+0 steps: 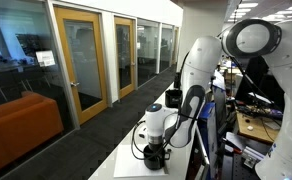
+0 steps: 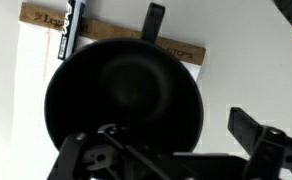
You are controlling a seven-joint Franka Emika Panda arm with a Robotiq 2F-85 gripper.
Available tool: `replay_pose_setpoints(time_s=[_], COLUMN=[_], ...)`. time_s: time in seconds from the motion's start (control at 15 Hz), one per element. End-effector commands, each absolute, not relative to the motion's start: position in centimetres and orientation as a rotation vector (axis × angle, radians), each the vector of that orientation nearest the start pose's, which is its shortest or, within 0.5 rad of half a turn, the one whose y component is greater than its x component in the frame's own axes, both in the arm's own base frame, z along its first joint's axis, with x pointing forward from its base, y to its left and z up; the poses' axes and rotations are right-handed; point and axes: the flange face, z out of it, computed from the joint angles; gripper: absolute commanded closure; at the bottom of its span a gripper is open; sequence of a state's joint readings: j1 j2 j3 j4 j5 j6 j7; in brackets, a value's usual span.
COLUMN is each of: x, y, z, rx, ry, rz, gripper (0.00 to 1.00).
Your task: Remove the marker from the black mug and place it on the book, put the black mug on top of the book
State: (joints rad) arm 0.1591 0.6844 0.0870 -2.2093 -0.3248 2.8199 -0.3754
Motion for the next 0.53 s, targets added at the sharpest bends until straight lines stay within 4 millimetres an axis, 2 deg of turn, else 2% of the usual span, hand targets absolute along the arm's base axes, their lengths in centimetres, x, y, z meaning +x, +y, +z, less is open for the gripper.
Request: replay_pose_setpoints(time_s=[0.0,0.2,0.47], x=[50.0,50.9,52.8], y=[14.6,14.0,11.0], z=[9.1,12.3,17.0], rx=[-2.898,-2.973,-3.092], ry=[-1.375,-1.28,-1.089], rz=[0.086,0.059,0.025], gripper=[0.0,0.0,0.0])
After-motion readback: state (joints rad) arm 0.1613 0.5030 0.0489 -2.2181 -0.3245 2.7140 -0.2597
